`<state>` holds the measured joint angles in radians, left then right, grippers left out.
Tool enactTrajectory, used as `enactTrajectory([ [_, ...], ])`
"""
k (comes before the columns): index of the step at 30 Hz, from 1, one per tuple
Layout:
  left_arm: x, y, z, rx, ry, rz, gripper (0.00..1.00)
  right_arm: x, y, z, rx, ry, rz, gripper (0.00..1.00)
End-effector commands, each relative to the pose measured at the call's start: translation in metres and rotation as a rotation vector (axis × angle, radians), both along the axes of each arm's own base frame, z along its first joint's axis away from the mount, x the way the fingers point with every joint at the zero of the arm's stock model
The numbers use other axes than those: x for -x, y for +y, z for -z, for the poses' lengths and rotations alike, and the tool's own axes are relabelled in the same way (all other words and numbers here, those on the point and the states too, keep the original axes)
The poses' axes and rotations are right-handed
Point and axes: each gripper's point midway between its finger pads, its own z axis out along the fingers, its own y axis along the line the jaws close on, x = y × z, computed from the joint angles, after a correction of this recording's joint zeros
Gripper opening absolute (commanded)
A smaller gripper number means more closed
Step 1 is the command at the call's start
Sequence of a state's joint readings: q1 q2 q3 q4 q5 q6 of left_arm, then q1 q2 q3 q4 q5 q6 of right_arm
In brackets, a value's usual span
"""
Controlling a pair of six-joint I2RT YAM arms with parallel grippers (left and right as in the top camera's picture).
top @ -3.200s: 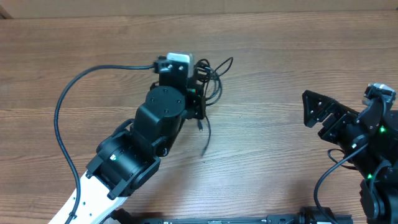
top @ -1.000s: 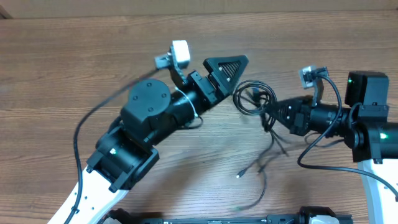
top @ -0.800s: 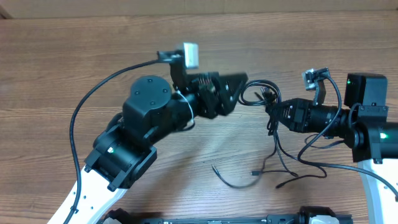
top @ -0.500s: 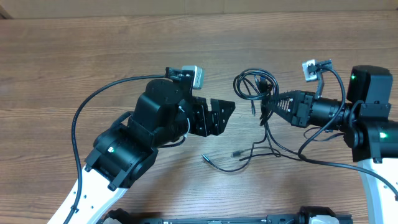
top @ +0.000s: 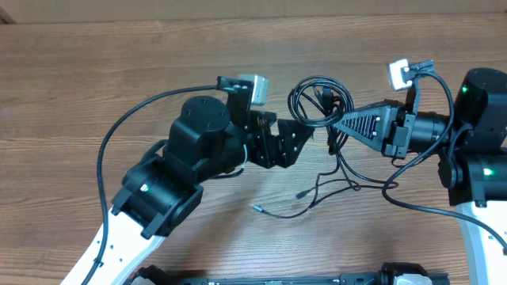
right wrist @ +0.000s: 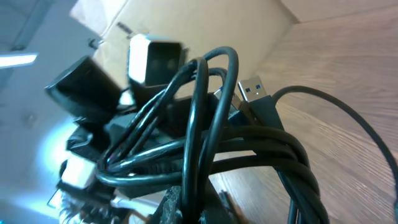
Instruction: Untangle cables
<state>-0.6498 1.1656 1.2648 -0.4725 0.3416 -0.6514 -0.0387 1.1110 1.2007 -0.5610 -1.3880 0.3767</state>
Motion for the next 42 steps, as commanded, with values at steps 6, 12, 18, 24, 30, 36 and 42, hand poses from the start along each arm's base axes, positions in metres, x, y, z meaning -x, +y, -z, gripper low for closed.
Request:
enactTrajectory([
  [6, -0.012, -0.055, 0.006, 0.115, 0.018, 0.217, 0.90, 0.017, 0.002, -0.017, -0.046, -0.043, -0.106, 0.04],
  [12, -0.017, -0.079, 0.007, 0.182, 0.000, 0.328, 0.55, 0.020, 0.003, -0.020, -0.049, -0.069, -0.124, 0.04],
  [18, -0.013, -0.087, 0.020, 0.149, -0.003, 0.360, 0.04, 0.010, 0.002, -0.026, -0.039, -0.078, -0.076, 0.04],
  [24, -0.044, -0.055, 0.076, -0.084, 0.082, 0.098, 0.04, -0.015, -0.003, -0.022, -0.008, -0.064, 0.067, 0.04],
  [30, -0.065, 0.012, 0.121, -0.377, 0.142, -0.240, 0.04, -0.051, -0.022, 0.015, 0.076, 0.138, 0.345, 0.04],
  [36, -0.068, 0.037, 0.090, -0.458, -0.035, -0.288, 0.04, -0.067, -0.051, 0.063, 0.227, 0.298, 0.580, 0.04],
  [42, -0.069, 0.069, 0.053, -0.547, -0.209, -0.379, 0.04, -0.057, -0.092, 0.120, 0.444, 0.504, 0.812, 0.04],
])
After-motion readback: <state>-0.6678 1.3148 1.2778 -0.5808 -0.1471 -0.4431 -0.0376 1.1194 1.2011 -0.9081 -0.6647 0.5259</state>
